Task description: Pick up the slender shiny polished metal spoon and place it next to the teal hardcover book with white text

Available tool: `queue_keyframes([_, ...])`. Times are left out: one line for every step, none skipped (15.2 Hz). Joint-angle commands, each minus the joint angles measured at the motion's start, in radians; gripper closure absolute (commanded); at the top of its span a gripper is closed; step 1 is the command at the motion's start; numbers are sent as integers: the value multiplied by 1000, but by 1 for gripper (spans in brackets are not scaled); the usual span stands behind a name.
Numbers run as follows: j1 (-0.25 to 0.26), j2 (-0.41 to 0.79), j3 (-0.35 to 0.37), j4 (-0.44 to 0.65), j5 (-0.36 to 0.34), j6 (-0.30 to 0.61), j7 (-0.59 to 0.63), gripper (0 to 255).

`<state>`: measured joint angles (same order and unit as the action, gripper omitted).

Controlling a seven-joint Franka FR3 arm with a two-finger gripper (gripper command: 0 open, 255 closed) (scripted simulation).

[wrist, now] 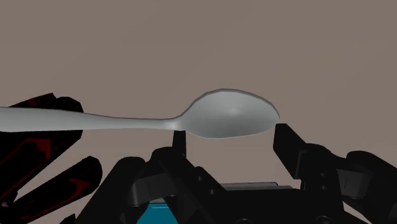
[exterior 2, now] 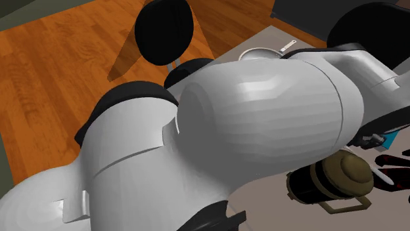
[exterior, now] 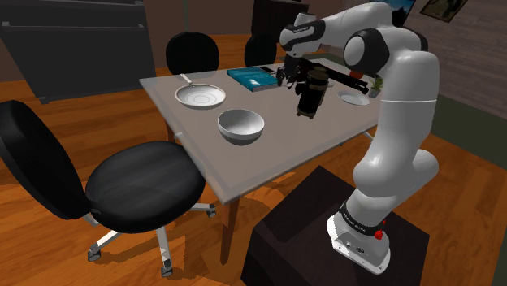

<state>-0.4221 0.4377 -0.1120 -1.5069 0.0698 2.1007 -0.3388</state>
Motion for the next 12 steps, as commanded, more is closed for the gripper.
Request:
queue_keyframes([-3, 11, 0, -8, 3, 20, -6, 255])
queue_keyframes([-3, 15, 1, -17, 3, 31, -7, 255])
queue_keyframes([-4, 18, 1, -25, 4, 43, -7, 255])
queue_keyframes([-4, 22, 1, -33, 5, 55, -8, 255])
queue_keyframes([-4, 26, 2, -40, 6, 66, -8, 255])
queue_keyframes([-4, 30, 2, -47, 6, 78, -9, 255])
queue_keyframes([-4, 35, 2, -54, 7, 89, -10, 255])
queue_keyframes([-4, 39, 3, -61, 8, 100, -10, 255])
queue_keyframes([-4, 44, 3, -67, 9, 111, -11, 255])
queue_keyframes([-4, 49, 4, -73, 10, 122, -12, 255])
queue_keyframes([-5, 54, 4, -80, 11, 134, -13, 255])
queue_keyframes([-5, 60, 5, -85, 12, 144, -13, 255])
